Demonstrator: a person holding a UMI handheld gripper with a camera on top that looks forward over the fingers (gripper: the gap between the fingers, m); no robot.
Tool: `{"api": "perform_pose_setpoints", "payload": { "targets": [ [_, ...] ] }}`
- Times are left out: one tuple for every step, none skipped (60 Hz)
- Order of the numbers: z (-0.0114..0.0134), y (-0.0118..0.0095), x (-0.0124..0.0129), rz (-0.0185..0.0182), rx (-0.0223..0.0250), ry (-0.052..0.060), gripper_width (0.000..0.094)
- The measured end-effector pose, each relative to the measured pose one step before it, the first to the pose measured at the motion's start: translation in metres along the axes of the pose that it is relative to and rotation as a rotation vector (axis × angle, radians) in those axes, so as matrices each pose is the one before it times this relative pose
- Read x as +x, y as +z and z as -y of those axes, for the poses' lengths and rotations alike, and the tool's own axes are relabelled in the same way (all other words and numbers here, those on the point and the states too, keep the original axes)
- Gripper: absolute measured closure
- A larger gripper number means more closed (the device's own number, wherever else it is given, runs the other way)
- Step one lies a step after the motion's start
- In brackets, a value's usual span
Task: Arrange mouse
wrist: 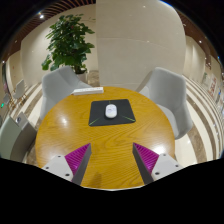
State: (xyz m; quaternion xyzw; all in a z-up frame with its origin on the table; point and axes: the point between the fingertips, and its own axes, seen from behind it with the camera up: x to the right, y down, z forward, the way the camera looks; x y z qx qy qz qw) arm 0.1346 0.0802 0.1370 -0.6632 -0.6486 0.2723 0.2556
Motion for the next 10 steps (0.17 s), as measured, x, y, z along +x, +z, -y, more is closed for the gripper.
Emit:
{"api": "perform_pose_setpoints", "payload": {
  "targets": [
    [0.00041,0.00026,0.00166,-0.00773,0.0011,-0.0082,0.0076],
    [0.00008,0.0006,0.00217,-0.00779,-0.00018,-0.0104,0.0077],
    [-0.0001,0.0009,0.00192,-0.00568,-0.00123,-0.0101,0.0075],
    [-0.0004,0.0005,0.00156,-0.00443,-0.00101,-0.0076,0.0076],
    [-0.00024,0.00074,0.00112,-0.00344,-0.00102,-0.0048,0.0079],
    [-0.00024,0.00052,0.00044,-0.00233,-0.00063,-0.0033,0.0077],
    [-0.00026,0.00052,0.00002,-0.00007,-0.00118,-0.0021,0.0077],
    [-0.00039,0.00048,-0.00098,0.0021,-0.00106,-0.0014,0.0075],
    [-0.0003,0.00041,-0.00132,0.00309,-0.00084,-0.001,0.0071],
    [-0.00016,0.00012,-0.00178,0.00398,-0.00041,-0.0006,0.0075]
  ]
}}
